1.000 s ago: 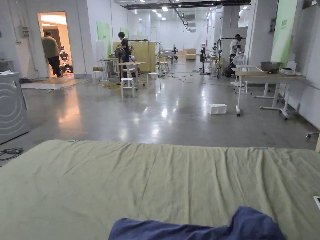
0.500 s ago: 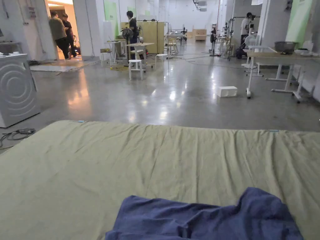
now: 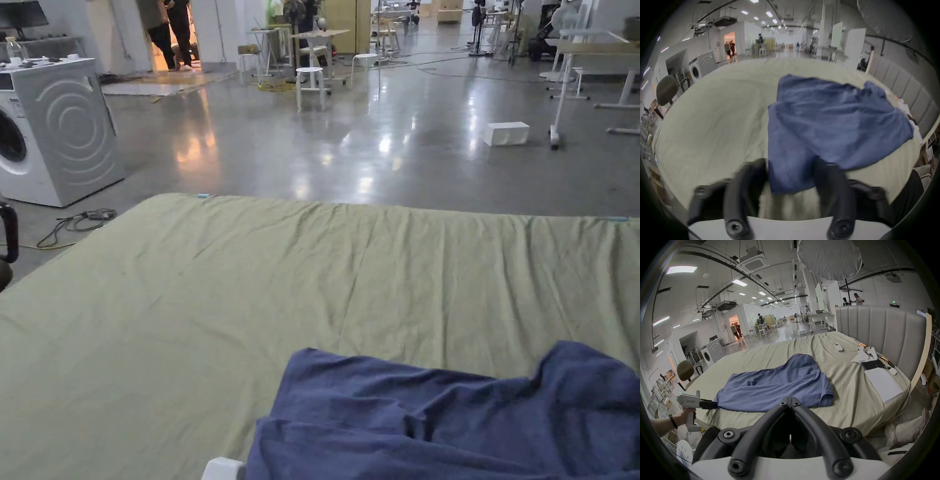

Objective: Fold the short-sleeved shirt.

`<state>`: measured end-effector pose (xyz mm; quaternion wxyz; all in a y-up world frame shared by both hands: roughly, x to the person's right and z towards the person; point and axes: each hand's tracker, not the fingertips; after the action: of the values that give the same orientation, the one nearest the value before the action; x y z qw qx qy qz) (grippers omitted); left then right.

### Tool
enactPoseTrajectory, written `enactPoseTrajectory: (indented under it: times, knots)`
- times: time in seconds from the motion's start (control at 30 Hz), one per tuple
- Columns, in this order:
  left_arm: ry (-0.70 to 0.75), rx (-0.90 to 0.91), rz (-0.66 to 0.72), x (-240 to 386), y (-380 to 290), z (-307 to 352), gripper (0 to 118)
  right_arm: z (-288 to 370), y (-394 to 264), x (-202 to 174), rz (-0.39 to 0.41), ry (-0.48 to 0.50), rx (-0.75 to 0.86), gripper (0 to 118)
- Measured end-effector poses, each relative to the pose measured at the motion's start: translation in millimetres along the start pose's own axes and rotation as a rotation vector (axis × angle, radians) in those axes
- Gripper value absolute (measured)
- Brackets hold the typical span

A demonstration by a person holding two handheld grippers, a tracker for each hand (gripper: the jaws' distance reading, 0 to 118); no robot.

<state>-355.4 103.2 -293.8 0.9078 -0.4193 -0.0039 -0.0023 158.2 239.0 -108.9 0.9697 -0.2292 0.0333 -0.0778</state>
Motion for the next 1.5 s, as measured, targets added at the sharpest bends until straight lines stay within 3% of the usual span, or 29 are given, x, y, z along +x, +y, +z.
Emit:
enactPoseTrajectory:
  times: [0.13,0.4,0.43,0.53,0.57,0.6,0.73,0.77,0.83,0.87,0.93,1.03,1.07,1.17,1.2,1.3,1.5]
  knots:
    - [0.006,0.002,0.036,6.7,3.0,1.7,28,-1.9,-5.8,0.3,0.000,-0.009,-0.017,0]
    - [0.029,-0.078,-0.167,25.2,5.9,-10.3,19,-57.4,-14.5,19.1,0.059,-0.001,-0.044,0]
    - [0.029,-0.097,-0.199,27.3,9.1,-14.0,19,-78.3,-20.1,29.0,0.069,-0.020,-0.075,11]
    - [0.013,-0.132,-0.192,24.7,17.8,-15.7,19,-135.5,-28.7,56.0,0.049,-0.119,-0.173,91]
    - [0.008,-0.140,-0.183,22.9,20.0,-15.5,19,-151.0,-30.0,65.4,0.025,-0.132,-0.165,94]
    - [0.003,-0.144,-0.175,21.8,20.7,-16.2,19,-162.9,-30.8,74.1,0.002,-0.125,-0.148,91]
    - [-0.004,-0.126,-0.149,19.2,14.3,-16.0,19,-210.0,-35.0,100.6,-0.089,-0.262,-0.235,86]
    - [-0.004,-0.117,-0.148,18.9,12.6,-15.4,19,-218.1,-38.1,102.8,-0.088,-0.297,-0.269,73]
    - [-0.003,-0.108,-0.142,19.3,11.8,-14.9,19,-223.9,-46.9,102.9,-0.074,-0.205,-0.287,27]
    - [0.001,-0.105,-0.138,19.8,11.4,-14.9,19,-224.2,-50.5,95.1,-0.017,-0.186,-0.280,22]
    - [0.011,-0.100,-0.135,22.3,10.2,-14.8,18,-221.0,-49.5,75.6,0.108,-0.245,-0.268,10]
    - [0.030,-0.072,-0.146,22.9,6.4,-11.5,9,-222.7,-41.5,84.3,0.027,-0.223,-0.286,6]
    - [0.003,0.020,-0.173,20.3,1.6,-4.6,9,-220.4,-39.3,89.0,-0.021,-0.216,-0.280,6]
    - [0.018,0.097,-0.070,13.3,-5.6,27.5,9,-201.5,-26.3,78.5,0.106,-0.308,-0.271,6]
    - [-0.004,0.121,-0.037,9.1,-7.2,39.8,8,-190.7,-22.6,74.1,0.116,-0.298,-0.254,6]
    - [-0.060,0.115,0.063,-2.9,-19.3,68.4,8,-164.4,-23.2,67.9,0.091,-0.301,-0.230,6]
    - [-0.054,0.061,0.051,-17.0,-64.7,97.8,8,-105.5,-52.1,70.9,0.019,-0.301,-0.248,6]
